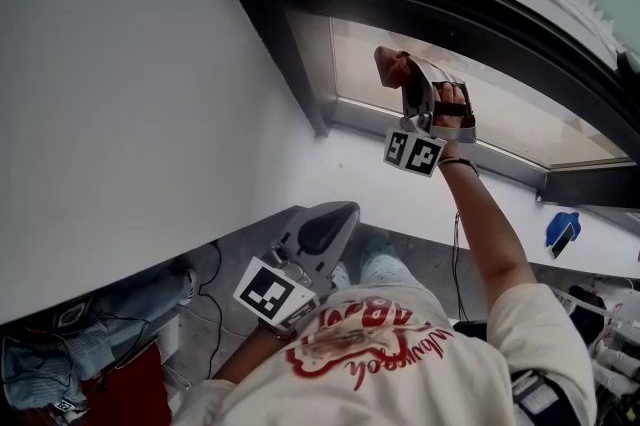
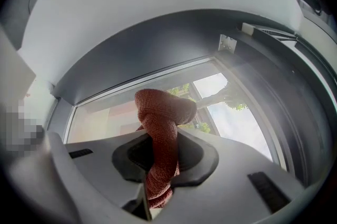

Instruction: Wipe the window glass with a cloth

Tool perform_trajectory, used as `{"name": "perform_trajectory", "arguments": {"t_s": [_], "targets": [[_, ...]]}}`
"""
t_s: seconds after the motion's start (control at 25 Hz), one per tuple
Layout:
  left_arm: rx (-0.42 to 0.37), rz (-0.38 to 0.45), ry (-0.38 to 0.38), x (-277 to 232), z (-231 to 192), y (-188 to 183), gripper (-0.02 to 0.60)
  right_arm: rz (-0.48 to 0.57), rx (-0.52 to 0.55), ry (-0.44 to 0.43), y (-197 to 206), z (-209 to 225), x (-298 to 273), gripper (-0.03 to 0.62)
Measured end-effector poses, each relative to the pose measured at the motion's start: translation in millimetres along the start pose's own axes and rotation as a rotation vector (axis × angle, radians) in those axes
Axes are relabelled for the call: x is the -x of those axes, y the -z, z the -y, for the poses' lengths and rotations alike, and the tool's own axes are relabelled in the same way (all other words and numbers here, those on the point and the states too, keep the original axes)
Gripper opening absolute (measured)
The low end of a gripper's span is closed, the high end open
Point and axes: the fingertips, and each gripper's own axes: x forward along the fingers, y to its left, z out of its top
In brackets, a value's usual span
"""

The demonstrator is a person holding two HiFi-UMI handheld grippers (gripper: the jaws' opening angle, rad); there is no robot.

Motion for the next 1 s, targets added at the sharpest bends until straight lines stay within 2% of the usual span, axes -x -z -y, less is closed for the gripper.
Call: {"name": "perform_trajectory", "arguments": {"t_s": [0.4,1.0], "targets": [[0.006,-0.02,-0.027,0,-2,8,0.021,-0.033,-0.025,-0.072,15,-39,-3,0.075],[0.028,-0.032,-0.045,-8,-7,14,0.021,-0.022,-0.017,-0.074,19,-59,-7,0.075]]}}
